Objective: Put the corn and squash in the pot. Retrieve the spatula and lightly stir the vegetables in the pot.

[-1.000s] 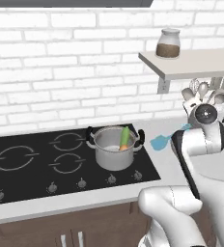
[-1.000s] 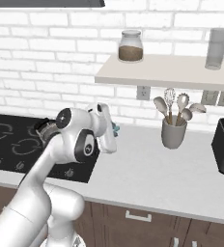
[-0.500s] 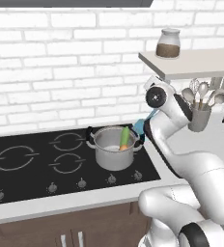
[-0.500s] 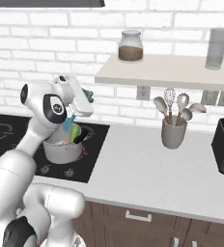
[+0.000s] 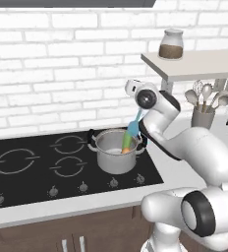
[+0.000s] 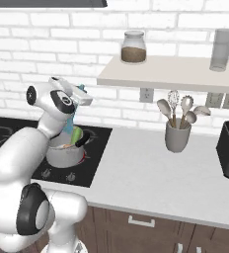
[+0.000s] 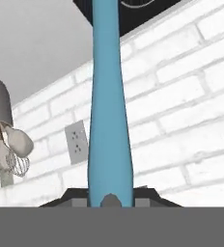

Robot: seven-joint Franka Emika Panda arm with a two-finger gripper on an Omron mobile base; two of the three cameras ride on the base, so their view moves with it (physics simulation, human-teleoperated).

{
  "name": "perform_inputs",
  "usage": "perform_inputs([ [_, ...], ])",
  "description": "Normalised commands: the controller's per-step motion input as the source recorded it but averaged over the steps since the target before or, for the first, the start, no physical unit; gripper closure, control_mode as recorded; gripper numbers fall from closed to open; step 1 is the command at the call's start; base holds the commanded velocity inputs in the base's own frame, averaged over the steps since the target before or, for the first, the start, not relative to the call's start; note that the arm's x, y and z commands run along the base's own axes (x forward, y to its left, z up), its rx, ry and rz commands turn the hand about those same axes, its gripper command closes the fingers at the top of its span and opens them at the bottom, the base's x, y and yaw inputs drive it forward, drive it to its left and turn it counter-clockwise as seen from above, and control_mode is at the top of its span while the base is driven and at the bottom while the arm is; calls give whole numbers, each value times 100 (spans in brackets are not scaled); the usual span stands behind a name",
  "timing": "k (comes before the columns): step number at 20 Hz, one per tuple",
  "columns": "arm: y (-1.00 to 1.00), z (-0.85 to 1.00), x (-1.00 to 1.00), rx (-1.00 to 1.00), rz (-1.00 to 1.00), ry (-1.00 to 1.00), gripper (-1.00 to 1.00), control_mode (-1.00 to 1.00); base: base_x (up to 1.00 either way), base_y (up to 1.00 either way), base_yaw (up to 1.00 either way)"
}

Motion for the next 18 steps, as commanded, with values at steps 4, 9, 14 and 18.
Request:
perform_inputs([
  [4,58,-11,1,-29,37,-10,100,-100,0,0,0],
  [9,66,-26,42,-23,32,-5,100,-100,0,0,0],
  [14,59,-10,39,-14,30,0,100,-100,0,0,0],
  [18,50,-29,0,-12,41,9,100,-100,0,0,0],
])
